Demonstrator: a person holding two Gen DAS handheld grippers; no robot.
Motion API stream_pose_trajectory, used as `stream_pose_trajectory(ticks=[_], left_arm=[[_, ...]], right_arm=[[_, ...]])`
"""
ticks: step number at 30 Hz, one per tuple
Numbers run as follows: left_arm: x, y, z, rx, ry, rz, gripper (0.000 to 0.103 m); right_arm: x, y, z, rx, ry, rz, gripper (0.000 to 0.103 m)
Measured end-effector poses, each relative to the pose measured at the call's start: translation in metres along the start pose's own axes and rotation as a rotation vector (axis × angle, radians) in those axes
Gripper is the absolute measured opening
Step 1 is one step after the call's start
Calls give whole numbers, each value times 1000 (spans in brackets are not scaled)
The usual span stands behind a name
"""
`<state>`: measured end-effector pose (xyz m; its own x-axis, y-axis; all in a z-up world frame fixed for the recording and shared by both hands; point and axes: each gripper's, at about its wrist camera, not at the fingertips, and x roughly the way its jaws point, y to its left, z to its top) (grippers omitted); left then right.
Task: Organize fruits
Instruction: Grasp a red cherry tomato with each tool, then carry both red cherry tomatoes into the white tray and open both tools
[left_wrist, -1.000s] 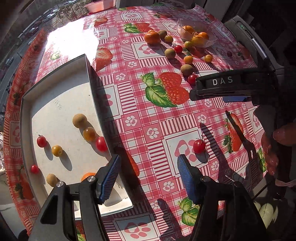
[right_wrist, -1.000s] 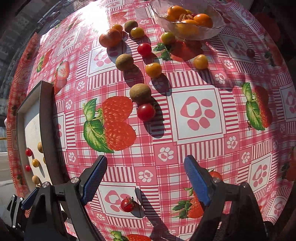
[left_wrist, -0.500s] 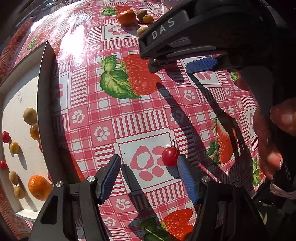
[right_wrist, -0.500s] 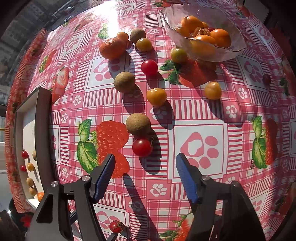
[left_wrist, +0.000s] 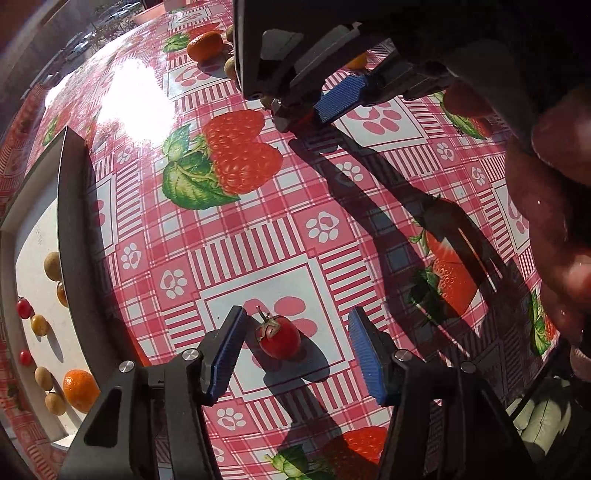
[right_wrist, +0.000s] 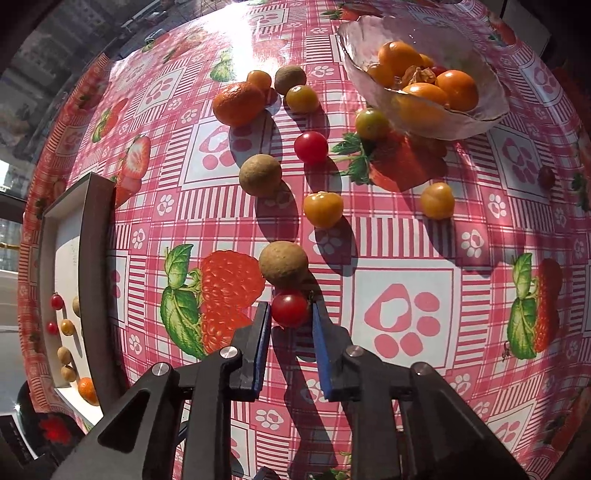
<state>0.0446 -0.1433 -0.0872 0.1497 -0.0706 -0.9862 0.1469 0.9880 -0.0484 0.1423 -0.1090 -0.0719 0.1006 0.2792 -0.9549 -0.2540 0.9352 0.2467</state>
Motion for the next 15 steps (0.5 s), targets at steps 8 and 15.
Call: stream_pose_trajectory(ticks=[8, 15], left_arm=[[-7, 39, 1, -150, 48, -191, 22], [-18, 78, 3, -215, 44, -235, 22]], right_arm=[[-11, -14, -13, 55, -2, 38, 24], [-23, -27, -32, 120, 1, 73, 24]])
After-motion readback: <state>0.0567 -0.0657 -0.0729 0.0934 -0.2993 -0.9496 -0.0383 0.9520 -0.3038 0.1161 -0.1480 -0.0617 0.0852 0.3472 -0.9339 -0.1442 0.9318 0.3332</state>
